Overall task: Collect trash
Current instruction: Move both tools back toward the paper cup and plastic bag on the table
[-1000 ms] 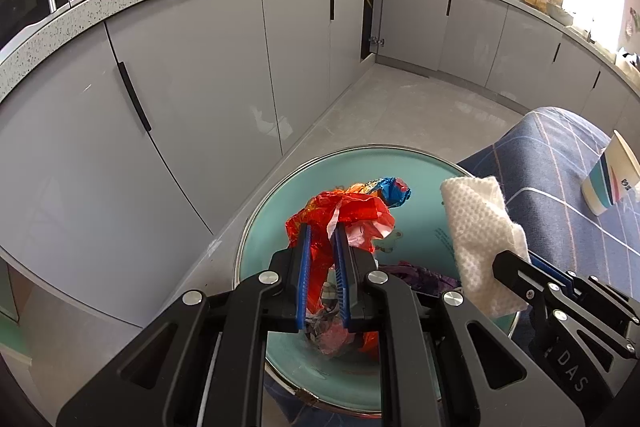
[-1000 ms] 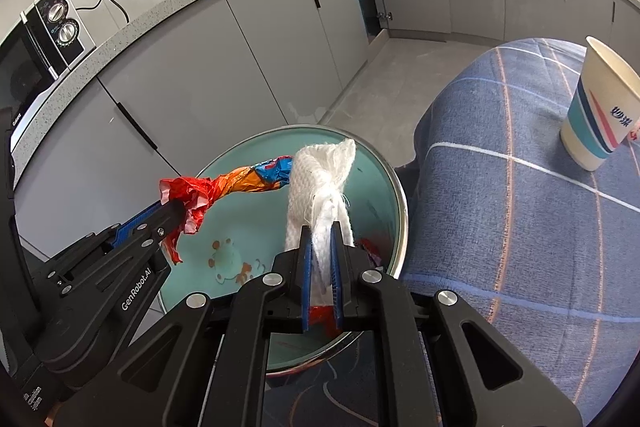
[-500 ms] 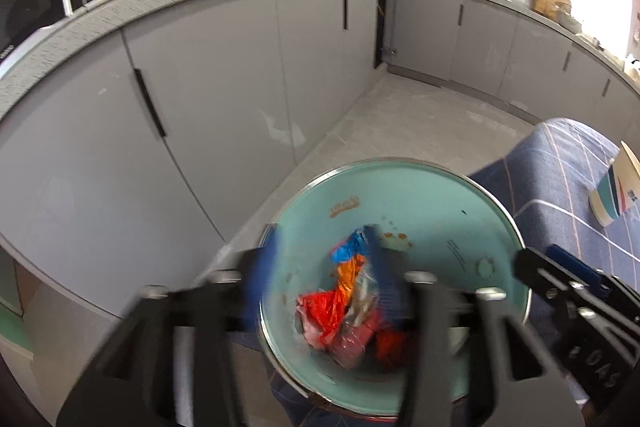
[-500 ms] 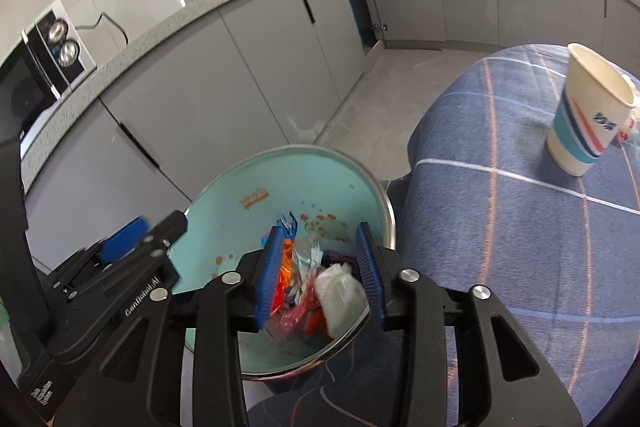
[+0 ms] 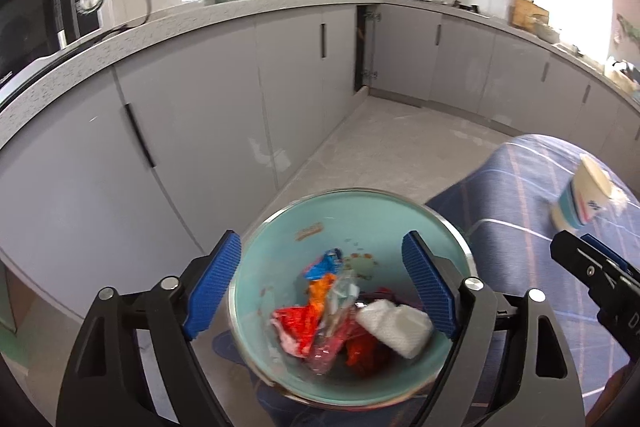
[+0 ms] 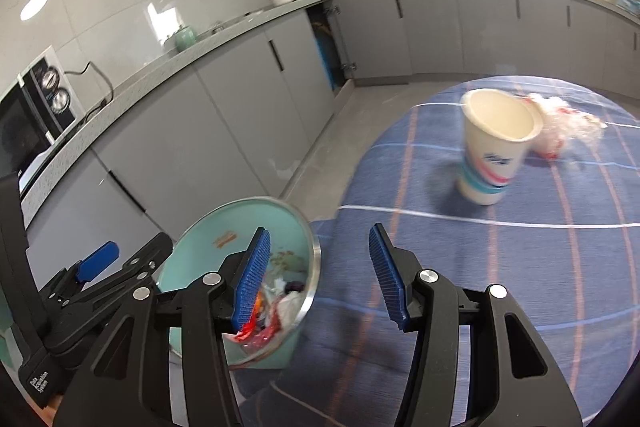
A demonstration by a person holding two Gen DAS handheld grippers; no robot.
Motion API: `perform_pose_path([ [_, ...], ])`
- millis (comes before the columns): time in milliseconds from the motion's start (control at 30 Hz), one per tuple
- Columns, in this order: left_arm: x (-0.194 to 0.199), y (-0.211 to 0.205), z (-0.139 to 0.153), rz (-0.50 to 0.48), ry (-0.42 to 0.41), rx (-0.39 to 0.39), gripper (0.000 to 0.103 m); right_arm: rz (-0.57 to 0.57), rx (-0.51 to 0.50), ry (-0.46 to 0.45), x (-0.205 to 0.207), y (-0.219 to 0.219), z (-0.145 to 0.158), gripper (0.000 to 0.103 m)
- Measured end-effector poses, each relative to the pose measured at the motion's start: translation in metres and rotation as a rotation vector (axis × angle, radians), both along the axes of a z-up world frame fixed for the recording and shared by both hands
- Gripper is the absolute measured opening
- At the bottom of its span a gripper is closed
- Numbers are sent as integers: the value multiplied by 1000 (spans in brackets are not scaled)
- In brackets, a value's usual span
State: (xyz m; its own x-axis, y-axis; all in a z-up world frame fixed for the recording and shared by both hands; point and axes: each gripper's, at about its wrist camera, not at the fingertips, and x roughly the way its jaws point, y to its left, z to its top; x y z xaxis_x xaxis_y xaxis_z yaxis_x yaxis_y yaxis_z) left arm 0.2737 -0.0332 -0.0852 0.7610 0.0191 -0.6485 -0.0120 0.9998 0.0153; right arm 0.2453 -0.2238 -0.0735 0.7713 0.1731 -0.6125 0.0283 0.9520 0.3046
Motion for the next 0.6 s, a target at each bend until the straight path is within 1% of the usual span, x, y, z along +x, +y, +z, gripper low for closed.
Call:
perform_pose_path([
  [100, -6, -16, 5, -38, -24, 11, 93, -46, 0, 0, -9, -22, 1, 56],
  [367, -13, -59, 9, -137, -33, 26, 93, -143, 8, 2, -30, -69, -1, 57],
  [600, -18, -102, -2, -258, -9, 37, 93, -225, -5, 20, -46, -111, -9, 57],
])
